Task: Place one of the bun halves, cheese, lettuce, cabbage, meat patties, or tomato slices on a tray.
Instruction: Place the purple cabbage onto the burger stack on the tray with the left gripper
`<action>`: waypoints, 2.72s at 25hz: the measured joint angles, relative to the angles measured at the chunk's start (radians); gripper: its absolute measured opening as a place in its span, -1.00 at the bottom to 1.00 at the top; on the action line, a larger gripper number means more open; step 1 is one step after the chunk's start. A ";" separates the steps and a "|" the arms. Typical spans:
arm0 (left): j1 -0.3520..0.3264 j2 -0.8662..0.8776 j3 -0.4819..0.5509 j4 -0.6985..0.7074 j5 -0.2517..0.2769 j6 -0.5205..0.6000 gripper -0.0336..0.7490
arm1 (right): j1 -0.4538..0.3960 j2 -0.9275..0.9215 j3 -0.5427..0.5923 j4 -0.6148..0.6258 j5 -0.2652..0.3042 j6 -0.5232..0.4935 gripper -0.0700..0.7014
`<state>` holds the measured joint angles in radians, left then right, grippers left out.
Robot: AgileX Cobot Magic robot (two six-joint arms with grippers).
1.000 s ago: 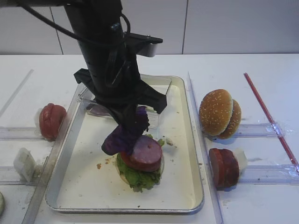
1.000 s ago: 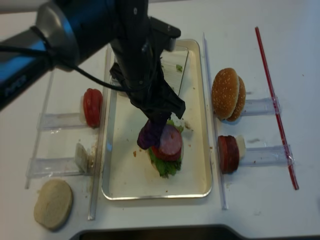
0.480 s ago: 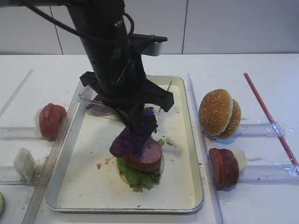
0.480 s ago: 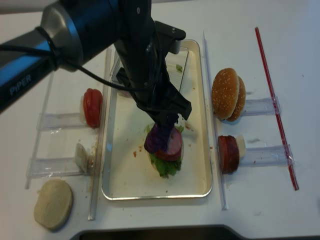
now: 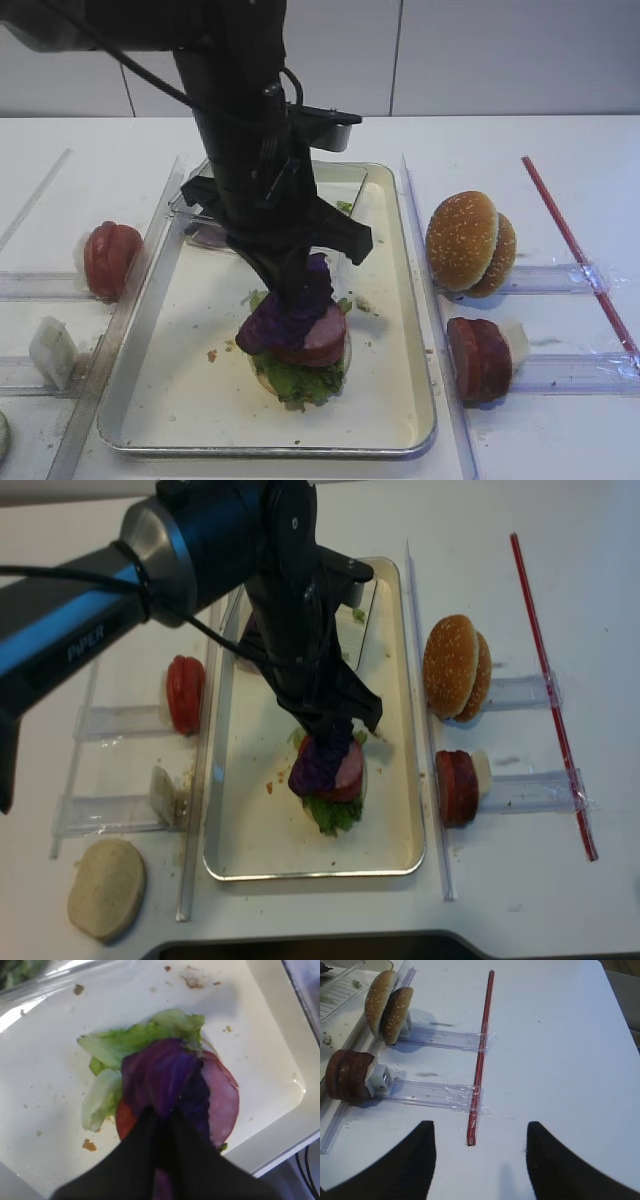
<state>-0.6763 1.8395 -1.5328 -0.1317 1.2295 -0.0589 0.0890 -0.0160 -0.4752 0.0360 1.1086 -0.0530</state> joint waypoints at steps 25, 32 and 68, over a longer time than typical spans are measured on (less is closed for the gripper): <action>0.000 0.003 0.000 -0.019 -0.004 0.000 -0.09 | 0.000 0.000 0.000 0.000 0.000 -0.004 0.29; 0.000 0.003 0.000 -0.019 -0.004 -0.002 0.09 | 0.000 0.000 0.000 0.000 0.000 -0.004 0.29; 0.000 -0.055 0.016 0.021 -0.004 -0.035 0.09 | 0.000 0.000 0.000 -0.001 0.000 -0.004 0.29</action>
<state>-0.6763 1.7843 -1.5171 -0.1103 1.2255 -0.0944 0.0890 -0.0160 -0.4752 0.0353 1.1086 -0.0566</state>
